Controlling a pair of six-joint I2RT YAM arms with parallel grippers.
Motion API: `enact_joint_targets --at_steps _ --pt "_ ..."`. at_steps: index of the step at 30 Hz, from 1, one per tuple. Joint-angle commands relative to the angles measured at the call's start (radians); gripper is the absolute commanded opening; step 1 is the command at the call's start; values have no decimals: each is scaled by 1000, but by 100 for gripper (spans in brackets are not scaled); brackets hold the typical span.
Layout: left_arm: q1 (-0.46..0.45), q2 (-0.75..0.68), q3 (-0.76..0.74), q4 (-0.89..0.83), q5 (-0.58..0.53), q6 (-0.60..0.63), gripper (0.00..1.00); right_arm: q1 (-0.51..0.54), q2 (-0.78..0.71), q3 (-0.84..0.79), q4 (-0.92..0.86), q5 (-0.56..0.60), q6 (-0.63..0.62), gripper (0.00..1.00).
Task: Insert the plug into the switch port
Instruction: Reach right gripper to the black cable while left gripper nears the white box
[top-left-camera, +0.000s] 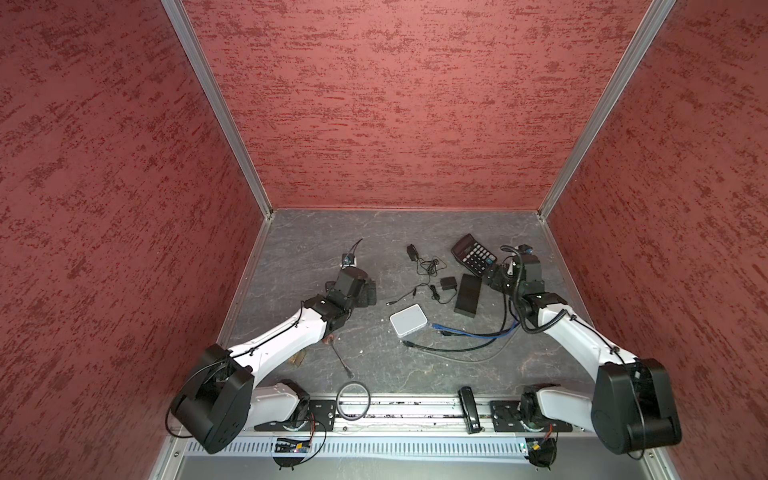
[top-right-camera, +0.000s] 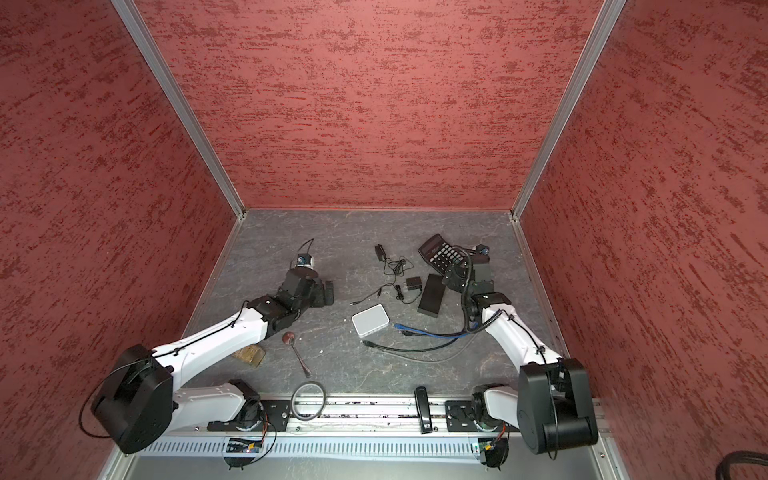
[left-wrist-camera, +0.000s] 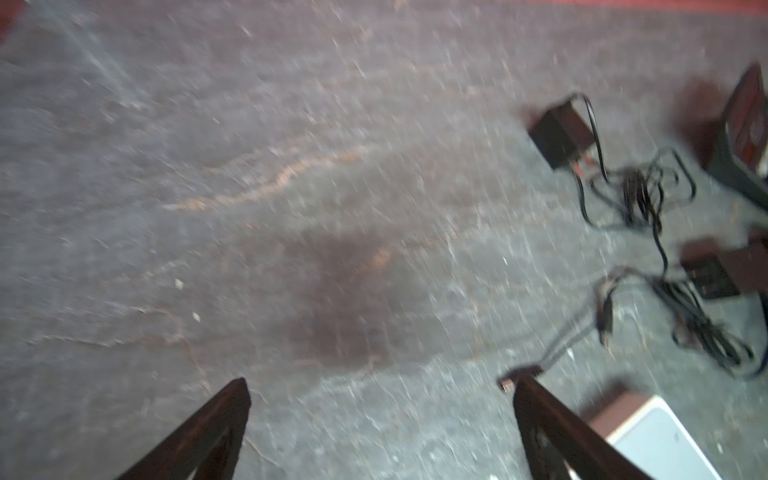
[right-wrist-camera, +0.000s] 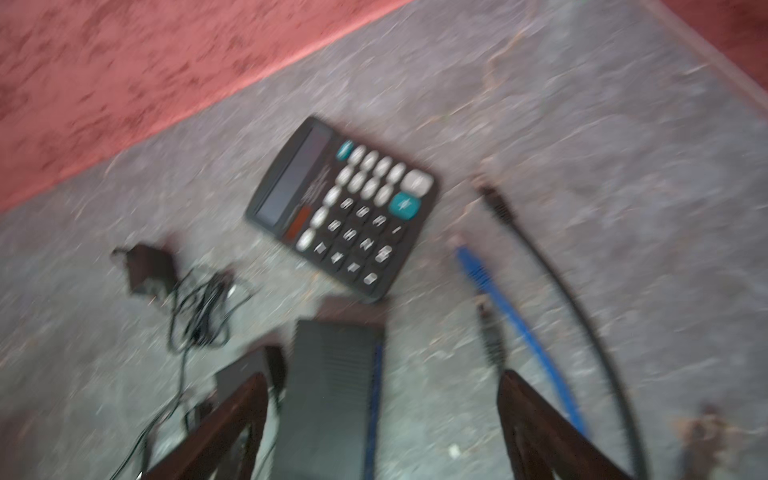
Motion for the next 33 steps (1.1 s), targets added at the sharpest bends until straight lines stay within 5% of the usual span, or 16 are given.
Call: enact_joint_targets --at_steps 1,7,13,19,33 --pt "-48 33 38 -64 -25 -62 99 80 17 36 -90 -25 77 84" --pt "-88 111 47 -11 -14 -107 100 234 93 50 -59 -50 136 78" --pt "-99 181 65 -7 -11 -134 100 362 205 118 -58 -6 165 60" --pt "-99 183 45 11 -30 -132 100 454 373 250 -96 14 140 51" --pt "-99 55 -55 92 -43 -133 100 538 646 475 -147 45 148 40"
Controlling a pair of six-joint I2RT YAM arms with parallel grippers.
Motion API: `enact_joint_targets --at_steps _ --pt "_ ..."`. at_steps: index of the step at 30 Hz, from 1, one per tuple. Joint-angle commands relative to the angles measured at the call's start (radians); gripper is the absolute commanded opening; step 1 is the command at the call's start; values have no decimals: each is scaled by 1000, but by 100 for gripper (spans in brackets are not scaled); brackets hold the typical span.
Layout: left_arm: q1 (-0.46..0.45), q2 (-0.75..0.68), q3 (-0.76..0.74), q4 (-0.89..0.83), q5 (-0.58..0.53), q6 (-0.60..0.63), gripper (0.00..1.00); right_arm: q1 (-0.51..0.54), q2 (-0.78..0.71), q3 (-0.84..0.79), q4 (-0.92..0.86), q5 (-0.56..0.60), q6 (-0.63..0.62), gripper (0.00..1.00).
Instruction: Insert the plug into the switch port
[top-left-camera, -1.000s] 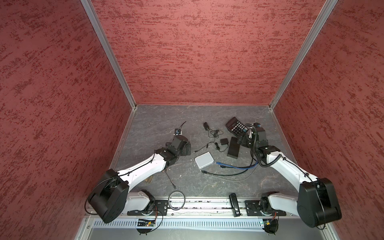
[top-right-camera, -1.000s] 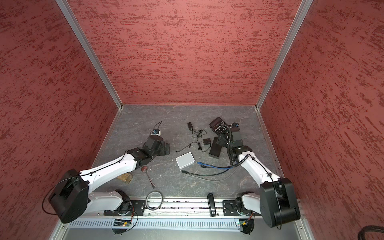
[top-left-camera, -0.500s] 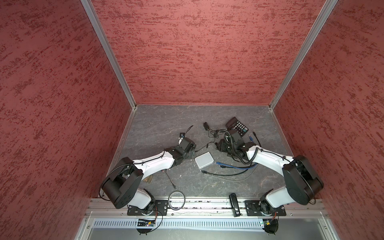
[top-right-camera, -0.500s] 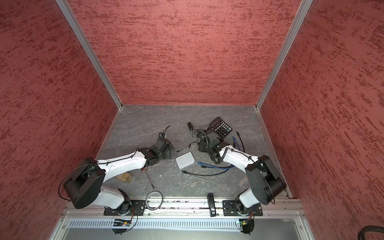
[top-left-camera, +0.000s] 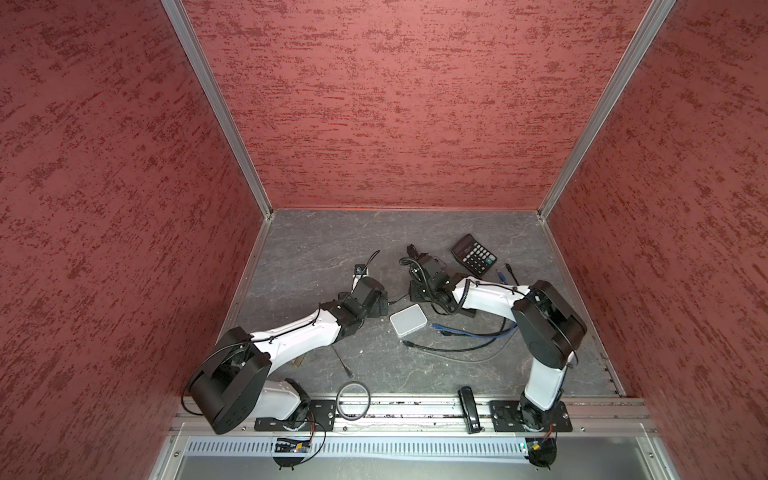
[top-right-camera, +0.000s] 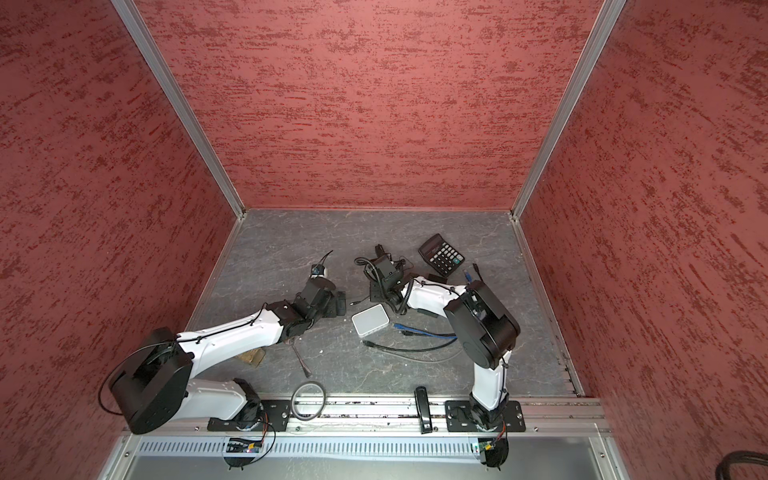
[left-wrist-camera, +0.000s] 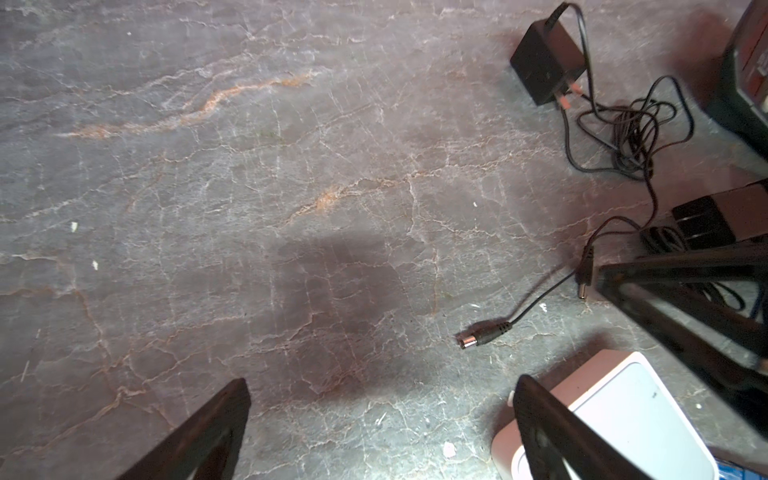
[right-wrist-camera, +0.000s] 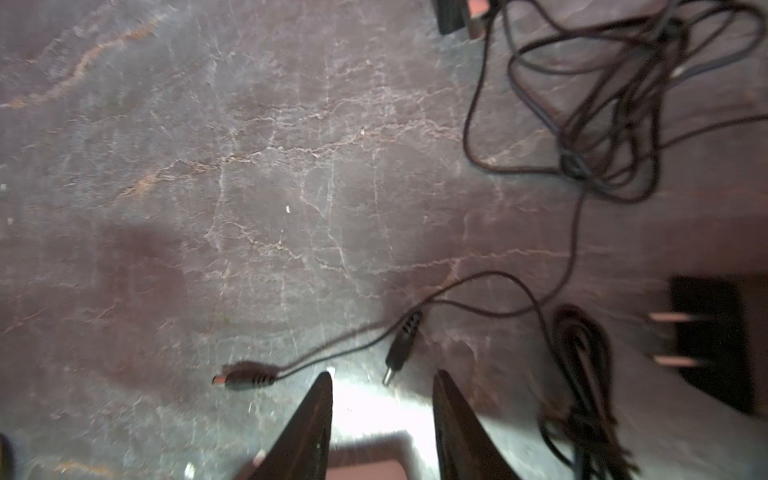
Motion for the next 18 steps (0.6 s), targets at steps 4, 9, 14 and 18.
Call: enact_joint_targets --at_steps 4,9,14,18 --pt "0 -38 -35 34 -27 -13 100 10 42 51 -60 80 20 37" --pt "2 -40 -40 37 -32 -10 100 10 53 63 -73 113 4 37" --pt "5 -31 -33 41 -30 -8 100 10 82 90 -85 126 -6 36" --pt "5 -26 -30 43 -27 -8 99 10 95 104 -78 127 -6 35"
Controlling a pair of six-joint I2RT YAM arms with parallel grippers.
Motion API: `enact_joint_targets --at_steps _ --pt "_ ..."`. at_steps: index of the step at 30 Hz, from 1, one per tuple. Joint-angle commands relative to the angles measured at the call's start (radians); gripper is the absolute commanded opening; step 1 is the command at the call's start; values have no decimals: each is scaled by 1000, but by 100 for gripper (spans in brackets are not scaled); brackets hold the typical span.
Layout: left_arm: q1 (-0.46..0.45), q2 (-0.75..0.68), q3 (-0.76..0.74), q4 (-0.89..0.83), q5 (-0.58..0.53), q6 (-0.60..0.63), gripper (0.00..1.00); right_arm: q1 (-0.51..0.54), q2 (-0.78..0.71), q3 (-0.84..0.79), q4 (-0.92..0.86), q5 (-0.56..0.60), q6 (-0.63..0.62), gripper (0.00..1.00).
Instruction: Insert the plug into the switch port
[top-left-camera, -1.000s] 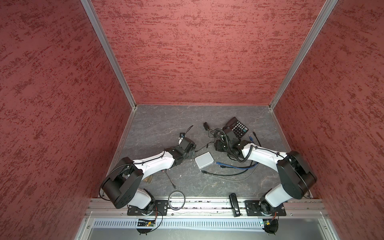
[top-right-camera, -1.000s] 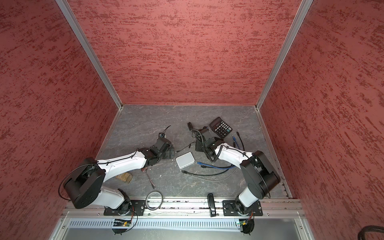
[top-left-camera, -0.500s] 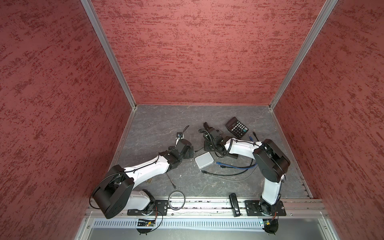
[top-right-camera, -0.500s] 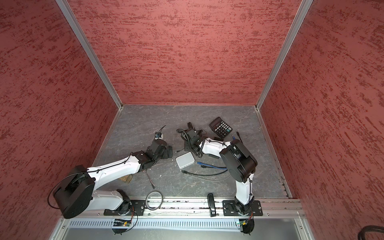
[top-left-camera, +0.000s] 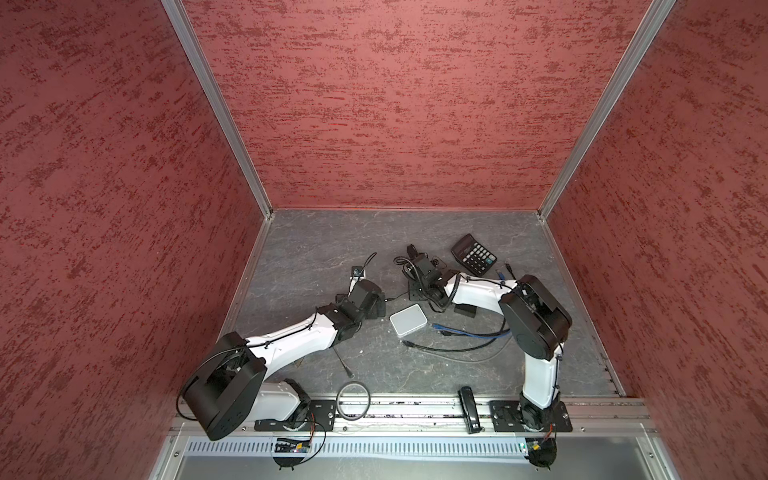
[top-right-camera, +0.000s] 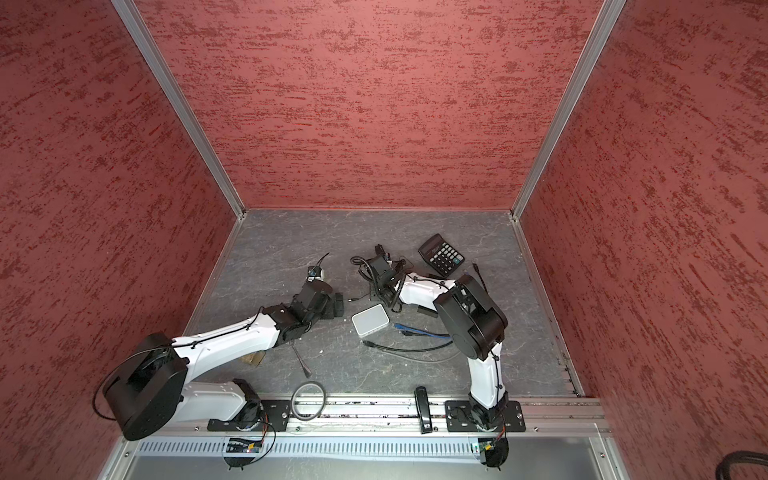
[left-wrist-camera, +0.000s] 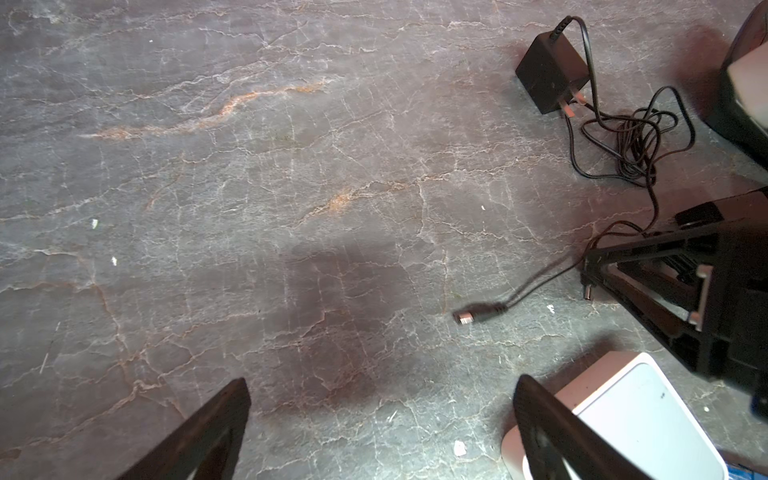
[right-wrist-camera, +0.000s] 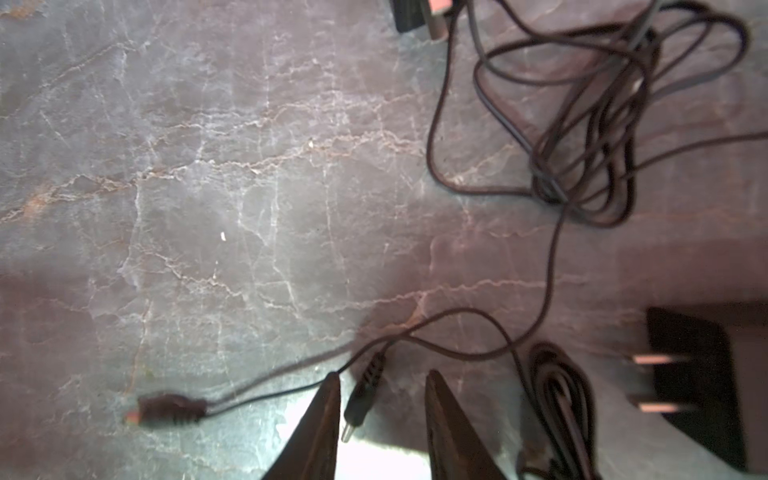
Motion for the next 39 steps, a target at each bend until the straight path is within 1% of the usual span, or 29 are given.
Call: enact_joint_targets --at_steps 1,7,10,16,19,22,27,31,34,39 --pt "4 1 4 21 -9 -8 99 4 23 35 -18 41 4 35" --pt "4 1 3 17 -9 -8 100 5 54 66 -42 62 7 31" --pt "4 1 2 19 -10 -8 100 5 64 71 -44 67 9 28" --pt "4 -2 3 29 6 -1 99 5 62 69 -45 56 18 12" --pt "4 -1 3 48 22 7 99 5 44 54 -26 47 29 6" --pt "0 -1 2 78 61 26 100 5 23 40 -5 46 36 0" --pt "-19 9 -4 146 136 71 100 1 -53 -8 44 49 42 0" --pt "-34 17 -17 207 193 99 99 -4 -160 -86 118 47 49 0" --pt "-39 14 -53 303 247 115 100 -7 -246 -152 173 45 51 0" --pt "-55 8 -105 450 306 144 94 -10 -373 -244 232 33 54 0"
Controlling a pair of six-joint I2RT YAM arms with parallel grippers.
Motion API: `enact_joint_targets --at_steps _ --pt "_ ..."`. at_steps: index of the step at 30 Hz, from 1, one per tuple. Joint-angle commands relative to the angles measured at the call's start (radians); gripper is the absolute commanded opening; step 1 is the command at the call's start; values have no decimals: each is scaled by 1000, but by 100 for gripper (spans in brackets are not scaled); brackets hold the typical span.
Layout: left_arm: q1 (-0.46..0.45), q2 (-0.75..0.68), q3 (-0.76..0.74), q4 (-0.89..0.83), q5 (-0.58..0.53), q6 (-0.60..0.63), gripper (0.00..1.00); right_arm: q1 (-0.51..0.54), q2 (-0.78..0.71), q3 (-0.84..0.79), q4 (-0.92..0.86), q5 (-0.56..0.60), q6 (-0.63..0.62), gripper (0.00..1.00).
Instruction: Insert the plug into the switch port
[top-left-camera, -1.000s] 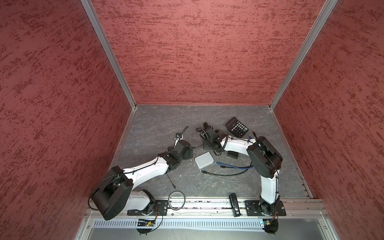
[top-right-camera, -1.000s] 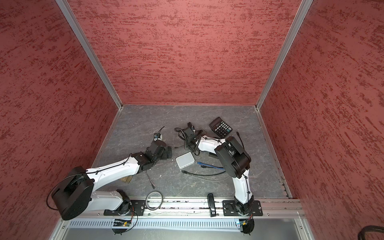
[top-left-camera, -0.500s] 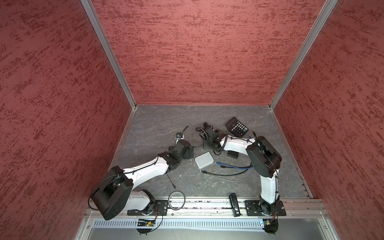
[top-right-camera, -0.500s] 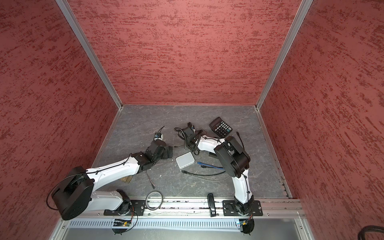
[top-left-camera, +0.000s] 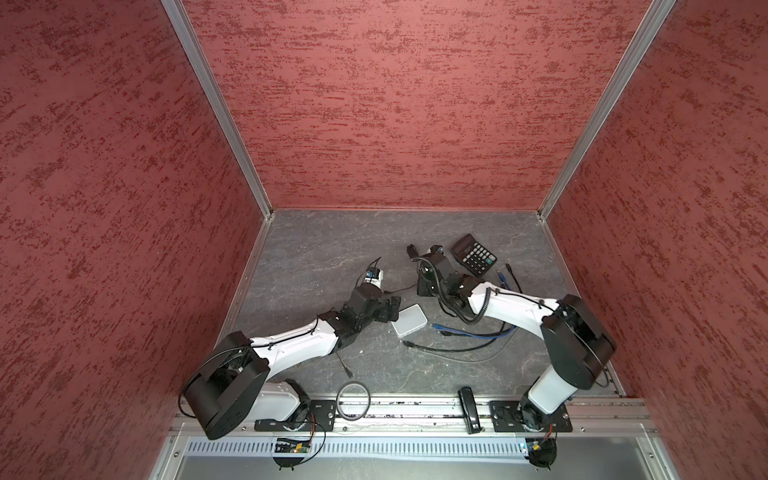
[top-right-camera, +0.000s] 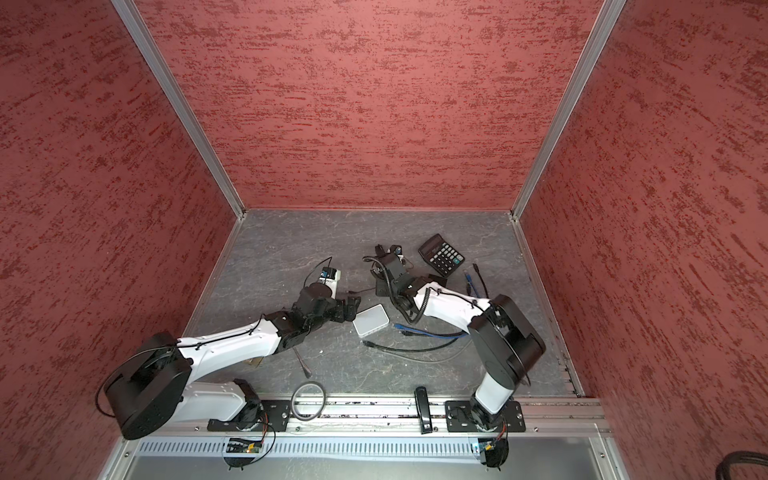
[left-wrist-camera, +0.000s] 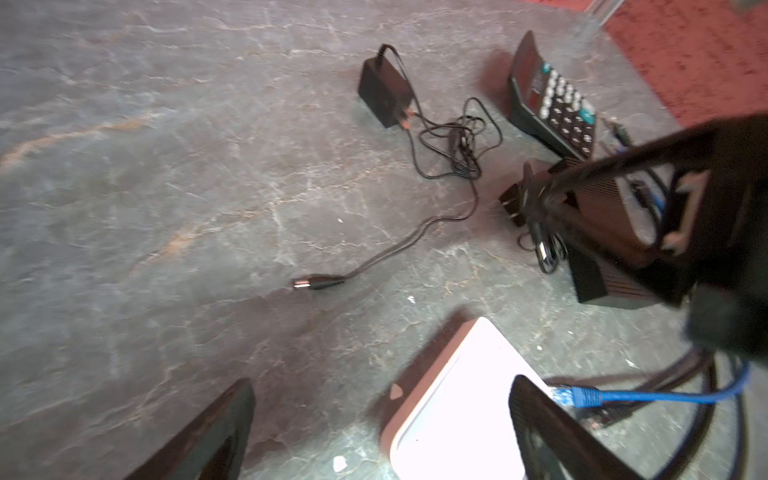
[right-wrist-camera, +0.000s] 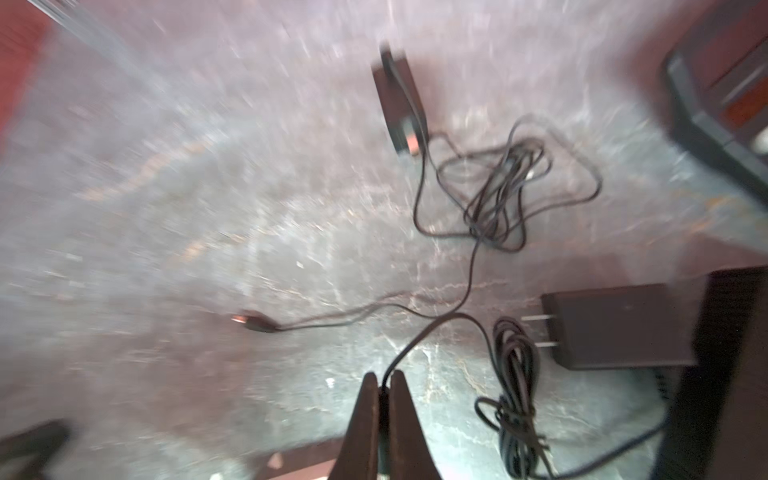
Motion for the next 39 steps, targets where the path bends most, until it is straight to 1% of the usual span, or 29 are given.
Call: enact_joint_targets --at_steps 1,6,9,11,12,15,19,21,25,29,33,35,39 --pt "-13 5 -19 147 79 40 93 -8 -72 -46 77 -15 30 0" --pt "-25 45 -8 219 176 28 89 -9 -140 -86 92 -58 35 0" --pt "-42 80 5 270 206 13 87 -9 -166 -105 106 -70 39 0" --pt "-55 102 15 300 218 4 85 -8 -167 -118 115 -72 42 0" --pt "-60 119 21 313 231 1 83 -9 -200 -123 120 -74 41 0" --pt "-76 157 36 374 251 -3 79 -9 -214 -132 123 -82 40 0" --pt "-92 190 44 452 247 -6 72 -8 -237 -145 123 -83 39 0" --pt "-95 203 57 462 241 -9 71 -9 -247 -150 124 -82 39 0" --pt "-100 232 84 472 234 -11 65 -9 -261 -155 124 -87 37 0" --pt "-101 259 93 509 215 -26 62 -8 -267 -160 126 -88 34 0" --pt "-101 288 102 549 216 -37 56 -9 -272 -160 126 -96 33 0" --pt "-102 301 116 531 216 -37 52 -9 -276 -162 130 -102 33 0" --pt "-102 319 135 520 204 -35 48 -9 -275 -164 134 -114 33 0"
